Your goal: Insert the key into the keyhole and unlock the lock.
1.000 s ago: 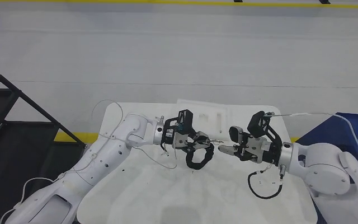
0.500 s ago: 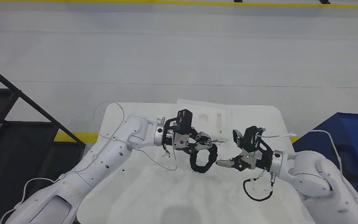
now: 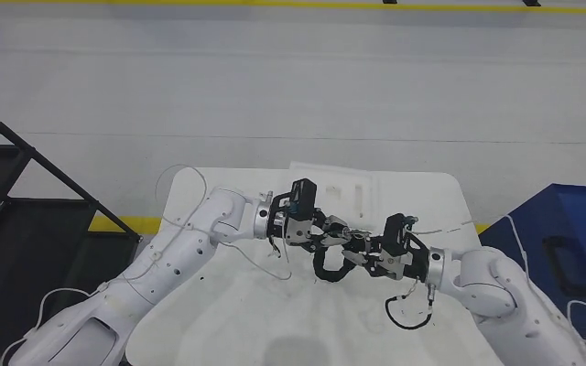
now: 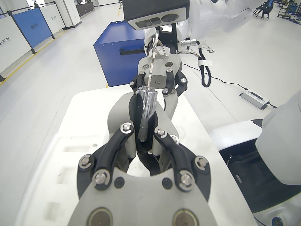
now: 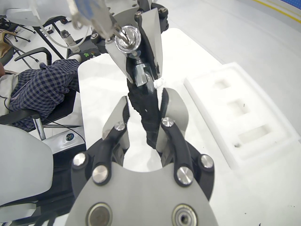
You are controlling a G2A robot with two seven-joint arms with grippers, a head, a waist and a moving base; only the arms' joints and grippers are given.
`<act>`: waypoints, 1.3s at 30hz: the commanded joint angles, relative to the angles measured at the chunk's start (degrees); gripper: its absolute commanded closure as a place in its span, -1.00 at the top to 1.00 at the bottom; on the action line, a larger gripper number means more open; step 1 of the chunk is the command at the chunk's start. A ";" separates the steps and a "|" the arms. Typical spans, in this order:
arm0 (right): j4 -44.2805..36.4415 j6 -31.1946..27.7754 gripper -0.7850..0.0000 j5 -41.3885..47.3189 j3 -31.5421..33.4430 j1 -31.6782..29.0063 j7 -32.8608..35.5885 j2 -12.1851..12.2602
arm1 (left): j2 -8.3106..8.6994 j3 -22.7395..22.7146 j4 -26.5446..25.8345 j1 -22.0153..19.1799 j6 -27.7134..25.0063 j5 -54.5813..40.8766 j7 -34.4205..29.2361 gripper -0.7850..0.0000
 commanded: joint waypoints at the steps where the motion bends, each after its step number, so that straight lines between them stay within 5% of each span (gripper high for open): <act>1: 0.07 0.98 -1.00 0.05 0.04 0.07 0.57 -0.01 | 0.06 -0.13 0.20 -0.01 0.00 0.04 0.37 -1.00; 7: -1.23 2.55 -1.00 -1.59 1.80 -0.79 3.04 0.36 | 0.48 -0.91 0.95 0.18 0.00 -0.04 1.38 -1.00; 10: -2.23 4.48 -1.00 -4.32 2.63 -1.19 9.43 0.82 | 0.82 -1.75 1.99 0.33 0.00 0.45 0.88 -1.00; 18: -4.53 9.74 -1.00 -2.98 3.50 -0.39 25.56 1.62 | 1.41 -2.21 3.06 1.40 2.70 5.68 -10.33 -1.00; 19: -4.47 9.98 -0.82 -2.20 3.24 -0.27 26.54 1.64 | 1.36 -1.92 3.02 1.50 2.75 5.40 -11.80 -1.00; 20: -4.07 10.18 -0.24 -1.29 2.90 -0.09 27.46 1.63 | 1.30 -1.62 3.25 1.57 2.54 4.89 -13.14 -1.00; 21: -3.67 10.35 0.11 -0.93 2.57 0.29 28.46 1.63 | 1.23 -1.32 3.40 1.49 2.40 4.67 -14.52 -1.00; 22: -3.13 10.64 0.94 -0.30 2.11 0.62 29.25 1.60 | 1.14 -0.89 3.62 1.44 2.17 4.55 -16.05 -1.00; 27: -0.88 10.93 1.00 4.90 0.37 2.71 30.13 1.29 | 0.21 2.45 4.84 0.57 0.03 3.74 -22.46 -1.00; 39: -1.58 6.55 1.00 9.53 4.75 2.01 24.69 1.92 | -3.85 13.74 10.56 -2.59 0.00 2.97 -26.55 -1.00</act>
